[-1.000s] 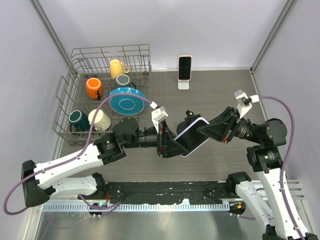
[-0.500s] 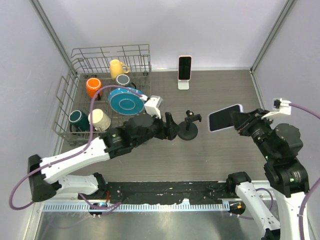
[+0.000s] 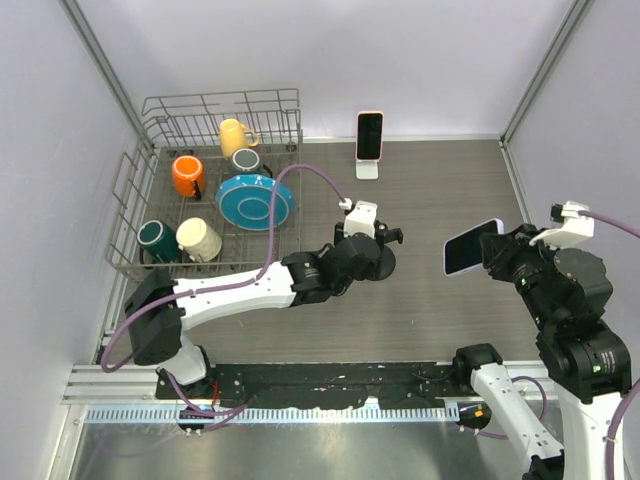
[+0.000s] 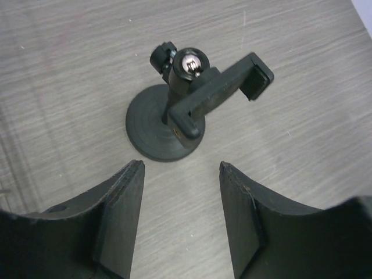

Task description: Place the phone on the phone stand

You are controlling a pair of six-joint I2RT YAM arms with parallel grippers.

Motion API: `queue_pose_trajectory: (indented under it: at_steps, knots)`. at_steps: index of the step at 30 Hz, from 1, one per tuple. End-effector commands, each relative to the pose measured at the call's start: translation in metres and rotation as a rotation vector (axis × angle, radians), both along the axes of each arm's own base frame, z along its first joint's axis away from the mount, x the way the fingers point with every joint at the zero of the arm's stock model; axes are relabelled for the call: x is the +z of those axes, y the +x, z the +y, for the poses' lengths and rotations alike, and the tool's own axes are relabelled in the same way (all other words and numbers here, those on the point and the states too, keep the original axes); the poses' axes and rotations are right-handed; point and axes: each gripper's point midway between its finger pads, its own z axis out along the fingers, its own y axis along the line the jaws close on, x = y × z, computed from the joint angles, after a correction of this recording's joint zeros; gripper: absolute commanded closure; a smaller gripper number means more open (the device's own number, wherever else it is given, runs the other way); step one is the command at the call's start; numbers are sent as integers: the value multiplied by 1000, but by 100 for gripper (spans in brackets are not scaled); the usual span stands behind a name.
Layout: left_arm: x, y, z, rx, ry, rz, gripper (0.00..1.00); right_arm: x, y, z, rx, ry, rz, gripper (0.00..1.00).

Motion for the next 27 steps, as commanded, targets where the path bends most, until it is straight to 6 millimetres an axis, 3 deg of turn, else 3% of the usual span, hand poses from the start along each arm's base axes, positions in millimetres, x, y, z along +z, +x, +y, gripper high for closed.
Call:
queue_pose_trajectory:
  at_steps: [1, 9, 14, 19, 22, 27]
  knots:
    - [28, 24, -9, 60, -21, -125, 45, 9, 16, 42, 236, 2, -35, 99]
    - [24, 35, -17, 72, 29, -165, 55, -15, 24, 55, 312, -6, 13, 99]
    - [28, 40, -18, 59, 51, -202, 69, -25, 27, 65, 372, -5, 53, 99]
    - [21, 43, -8, 29, 108, -201, 100, -34, 27, 68, 400, -18, 92, 99]
    - [14, 42, 2, -25, 134, -191, 100, -38, 25, 75, 444, -13, 112, 99]
    - [37, 25, 19, -184, 69, -191, 100, -44, 18, 92, 564, 4, 135, 99]
